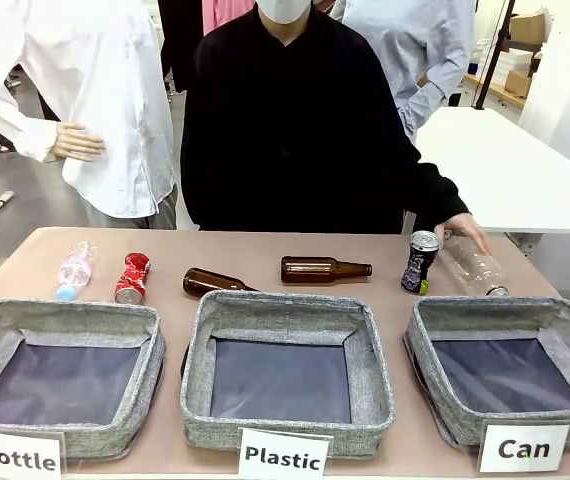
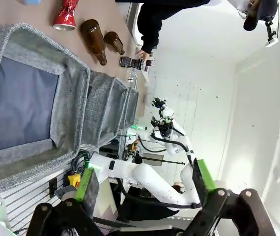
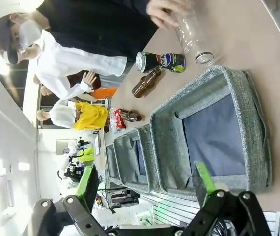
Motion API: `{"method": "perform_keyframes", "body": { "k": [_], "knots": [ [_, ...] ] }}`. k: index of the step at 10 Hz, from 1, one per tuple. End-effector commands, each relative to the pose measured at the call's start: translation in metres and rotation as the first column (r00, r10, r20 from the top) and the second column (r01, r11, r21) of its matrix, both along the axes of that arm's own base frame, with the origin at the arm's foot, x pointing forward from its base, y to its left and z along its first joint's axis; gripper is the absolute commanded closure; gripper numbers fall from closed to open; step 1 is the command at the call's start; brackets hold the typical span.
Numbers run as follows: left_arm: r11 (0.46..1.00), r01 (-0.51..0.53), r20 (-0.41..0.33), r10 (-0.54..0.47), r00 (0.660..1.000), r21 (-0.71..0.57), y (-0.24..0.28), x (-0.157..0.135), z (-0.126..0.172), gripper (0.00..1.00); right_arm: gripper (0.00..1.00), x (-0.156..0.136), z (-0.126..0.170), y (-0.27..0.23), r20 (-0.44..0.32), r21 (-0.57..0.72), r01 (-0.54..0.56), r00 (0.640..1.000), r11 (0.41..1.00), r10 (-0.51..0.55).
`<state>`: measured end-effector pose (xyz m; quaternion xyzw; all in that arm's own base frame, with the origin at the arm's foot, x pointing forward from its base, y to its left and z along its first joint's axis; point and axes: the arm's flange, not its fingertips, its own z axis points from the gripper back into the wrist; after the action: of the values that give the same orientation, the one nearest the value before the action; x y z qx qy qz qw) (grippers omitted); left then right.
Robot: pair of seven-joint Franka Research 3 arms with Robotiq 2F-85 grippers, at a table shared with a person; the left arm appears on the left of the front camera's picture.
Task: Sort the can waste into the basket.
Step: Pick up the can waste from the table and place it in the right Fabric basket.
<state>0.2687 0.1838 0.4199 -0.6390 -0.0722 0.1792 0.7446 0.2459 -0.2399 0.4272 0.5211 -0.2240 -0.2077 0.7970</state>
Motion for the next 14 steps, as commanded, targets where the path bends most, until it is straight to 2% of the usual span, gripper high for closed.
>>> {"method": "perform_keyframes", "body": {
  "k": [1, 2, 3, 4, 5, 7, 9, 10, 11, 12, 13, 14],
  "knots": [
    [0.983, 0.101, 0.057, -0.111, 0.992, 0.152, -0.007, -0.020, 0.007, 0.00, 0.00, 0.001, 0.001, -0.001, 0.033, 0.001, -0.003, 0.999, 1.000, 0.003],
    [0.953, 0.129, 0.110, -0.164, 0.980, 0.275, -0.017, -0.018, 0.021, 0.00, 0.00, 0.001, 0.001, -0.001, 0.033, 0.001, -0.003, 0.999, 1.000, 0.003],
    [0.912, 0.176, 0.133, -0.239, 0.962, 0.371, -0.035, -0.004, 0.038, 0.00, 0.00, 0.001, 0.001, -0.001, 0.033, 0.001, -0.003, 0.999, 1.000, 0.003],
    [0.844, 0.252, 0.118, -0.344, 0.931, 0.474, -0.060, 0.019, 0.056, 0.00, 0.00, 0.001, 0.001, -0.001, 0.033, 0.001, -0.003, 0.999, 1.000, 0.003],
    [0.781, 0.282, 0.080, -0.389, 0.918, 0.557, -0.086, 0.038, 0.070, 0.00, 0.00, 0.001, 0.001, -0.001, 0.033, 0.001, -0.003, 0.999, 1.000, 0.003],
    [0.669, 0.261, 0.036, -0.395, 0.918, 0.695, -0.143, 0.071, 0.085, 0.00, 0.00, 0.001, 0.001, -0.001, 0.033, 0.001, -0.003, 0.999, 1.000, 0.003],
    [0.505, 0.264, -0.010, -0.451, 0.893, 0.822, -0.187, 0.101, 0.083, 0.00, 0.00, 0.001, 0.001, -0.001, 0.033, 0.001, -0.003, 0.999, 1.000, 0.003],
    [0.584, 0.214, 0.027, -0.376, 0.926, 0.783, -0.188, 0.101, 0.096, 0.00, 0.00, 0.001, 0.001, -0.001, 0.033, 0.001, -0.003, 0.999, 1.000, 0.003],
    [0.582, 0.257, 0.048, -0.456, 0.889, 0.771, -0.189, 0.087, 0.092, 0.00, 0.00, 0.001, 0.001, -0.001, 0.033, 0.001, -0.003, 0.999, 1.000, 0.003],
    [0.582, 0.257, 0.048, -0.456, 0.889, 0.771, -0.189, 0.087, 0.092, 0.00, 0.00, 0.001, 0.001, -0.001, 0.033, 0.001, -0.003, 0.999, 1.000, 0.003],
    [0.562, 0.238, 0.045, -0.444, 0.895, 0.792, -0.203, 0.100, 0.090, 0.00, 0.00, 0.001, 0.001, -0.001, 0.033, 0.001, -0.003, 0.999, 1.000, 0.003],
    [0.501, 0.230, 0.000, -0.418, 0.909, 0.834, -0.218, 0.124, 0.085, 0.00, 0.00, 0.001, 0.001, -0.001, 0.033, 0.001, -0.003, 0.999, 1.000, 0.003]
  ]
}}
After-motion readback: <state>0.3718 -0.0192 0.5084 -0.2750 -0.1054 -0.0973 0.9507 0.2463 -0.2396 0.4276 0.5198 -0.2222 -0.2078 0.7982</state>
